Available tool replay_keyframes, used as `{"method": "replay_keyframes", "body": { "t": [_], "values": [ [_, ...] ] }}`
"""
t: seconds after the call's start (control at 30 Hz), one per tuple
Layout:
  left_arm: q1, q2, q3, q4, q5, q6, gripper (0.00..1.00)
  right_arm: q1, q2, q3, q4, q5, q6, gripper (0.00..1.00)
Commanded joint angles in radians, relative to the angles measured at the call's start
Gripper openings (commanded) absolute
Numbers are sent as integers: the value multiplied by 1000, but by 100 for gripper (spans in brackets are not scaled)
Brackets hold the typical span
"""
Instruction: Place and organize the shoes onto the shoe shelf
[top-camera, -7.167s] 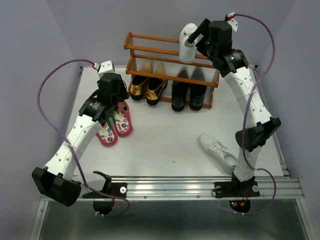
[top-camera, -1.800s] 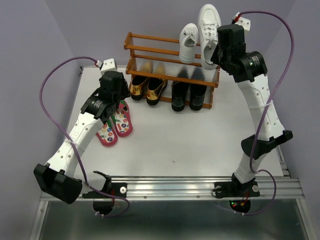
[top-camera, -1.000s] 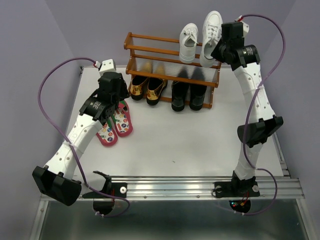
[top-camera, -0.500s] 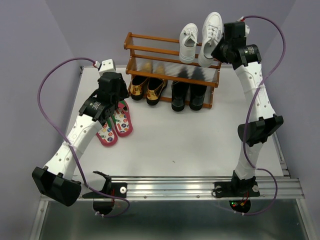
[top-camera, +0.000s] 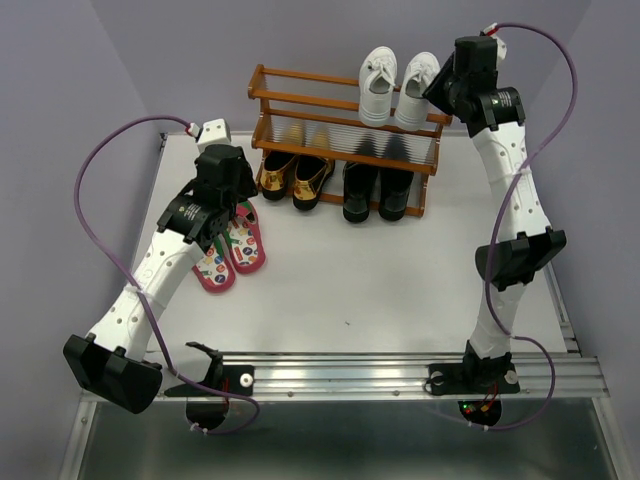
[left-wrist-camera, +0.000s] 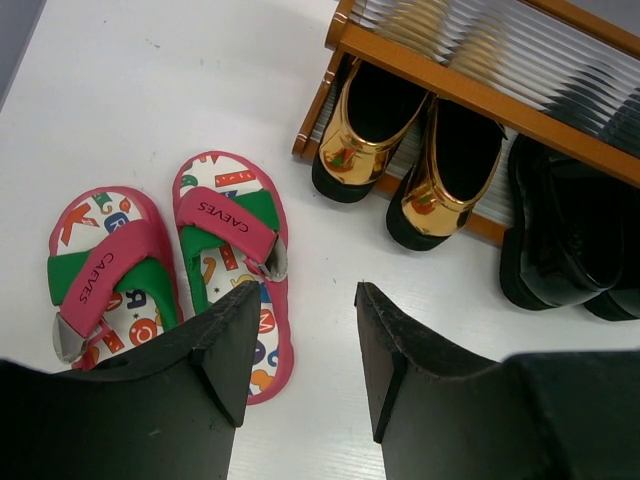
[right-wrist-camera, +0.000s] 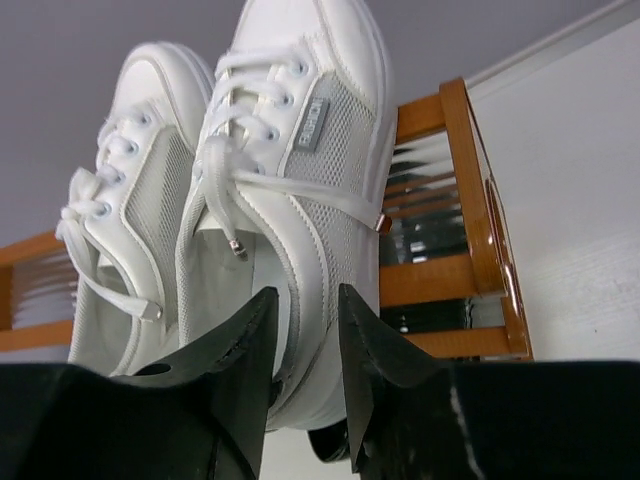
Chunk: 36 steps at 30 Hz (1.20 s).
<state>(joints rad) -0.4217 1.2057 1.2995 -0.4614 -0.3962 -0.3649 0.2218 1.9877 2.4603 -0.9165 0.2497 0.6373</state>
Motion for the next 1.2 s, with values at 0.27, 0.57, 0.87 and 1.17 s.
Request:
{"method": "replay_keyframes", "body": {
  "t": [0.27, 0.57, 0.87, 1.17],
  "values": [
    [3, -25, -6, 4, -23, -3, 54, -9, -9, 52, 80, -36, -10, 49],
    [3, 17, -14, -51, -67, -45, 55, -9, -122, 43, 96, -12, -57, 84],
    [3, 57, -136, -169, -113, -161, 55, -9, -410, -248, 90, 23, -139, 92],
    [14, 144, -267, 38, -9, -174, 56, -9, -674, -579, 128, 31, -172, 92]
  ]
}}
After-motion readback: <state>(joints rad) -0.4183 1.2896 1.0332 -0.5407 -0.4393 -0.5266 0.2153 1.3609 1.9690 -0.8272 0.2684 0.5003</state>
